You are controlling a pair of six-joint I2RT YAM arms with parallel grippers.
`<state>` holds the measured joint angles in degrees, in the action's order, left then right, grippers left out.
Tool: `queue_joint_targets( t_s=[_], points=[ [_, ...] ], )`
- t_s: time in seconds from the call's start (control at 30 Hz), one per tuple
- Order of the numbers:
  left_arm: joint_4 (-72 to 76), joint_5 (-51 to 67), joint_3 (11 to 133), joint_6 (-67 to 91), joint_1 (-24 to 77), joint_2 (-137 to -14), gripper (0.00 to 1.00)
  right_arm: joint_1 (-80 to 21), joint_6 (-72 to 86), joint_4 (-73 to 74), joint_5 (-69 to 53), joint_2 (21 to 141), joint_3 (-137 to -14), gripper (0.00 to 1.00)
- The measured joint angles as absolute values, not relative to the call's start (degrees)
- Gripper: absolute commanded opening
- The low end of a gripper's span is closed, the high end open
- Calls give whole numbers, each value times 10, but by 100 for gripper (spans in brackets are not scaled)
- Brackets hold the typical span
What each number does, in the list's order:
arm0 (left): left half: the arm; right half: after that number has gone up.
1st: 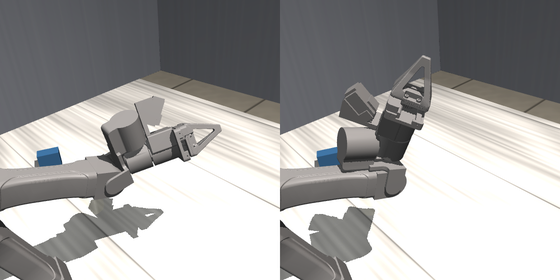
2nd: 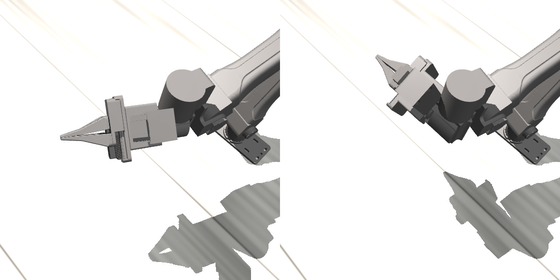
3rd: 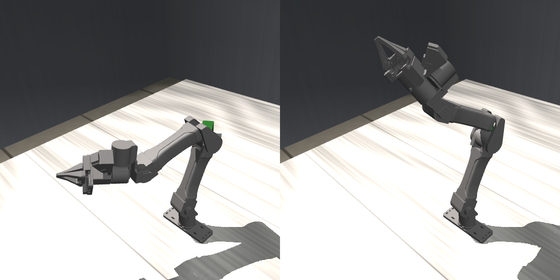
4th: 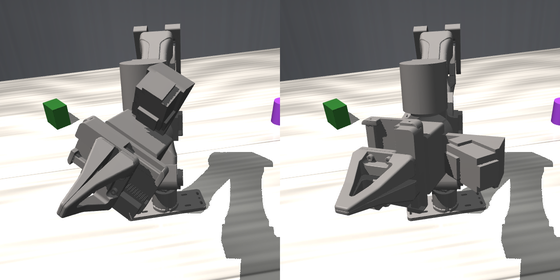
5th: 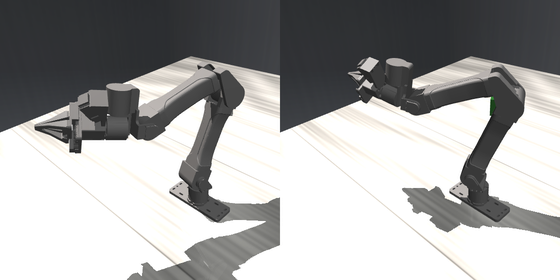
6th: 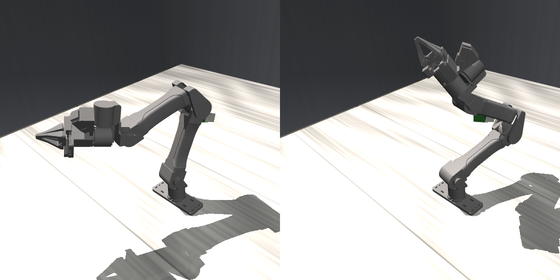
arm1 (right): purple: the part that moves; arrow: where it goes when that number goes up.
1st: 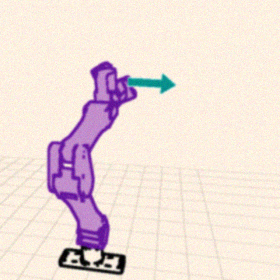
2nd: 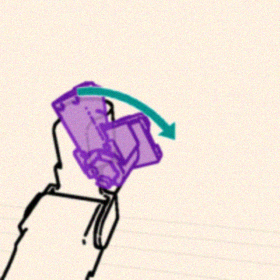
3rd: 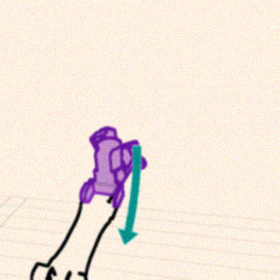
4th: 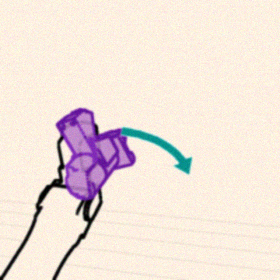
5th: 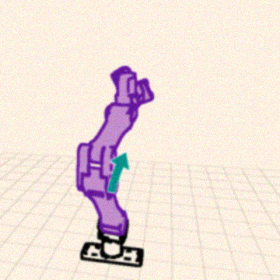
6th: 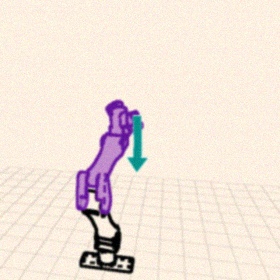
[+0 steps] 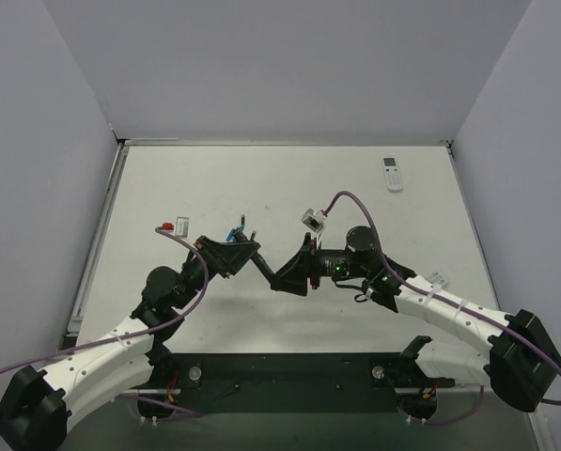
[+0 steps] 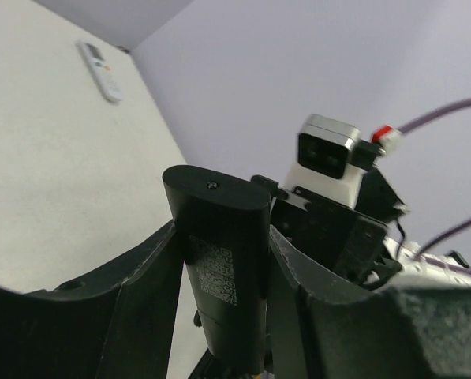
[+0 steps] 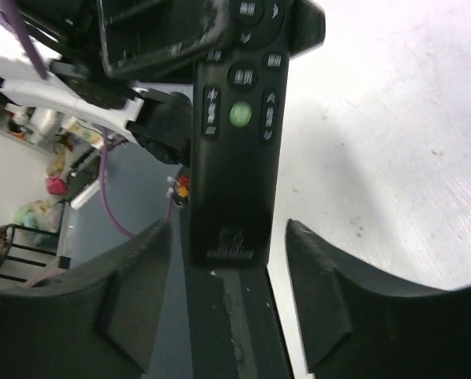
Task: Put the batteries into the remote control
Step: Adjust the remote control.
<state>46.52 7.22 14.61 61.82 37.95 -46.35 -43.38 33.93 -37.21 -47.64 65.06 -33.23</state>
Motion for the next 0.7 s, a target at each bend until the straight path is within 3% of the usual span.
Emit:
queue_joint_targets(
  t_s=[0.07,0.17,0.4,0.7],
  points=[
    [400,40,153,614,385,-438,0,-437,316,-337,-460,639,-332,76],
    [289,-20,180,613,389,-415,0,-456,261,-265,-407,605,-334,82],
    [91,-111,250,618,420,-428,0,-546,129,-163,-229,554,-351,82],
    [12,-163,272,628,449,-460,0,-648,13,-133,-38,609,-387,76]
  ],
)
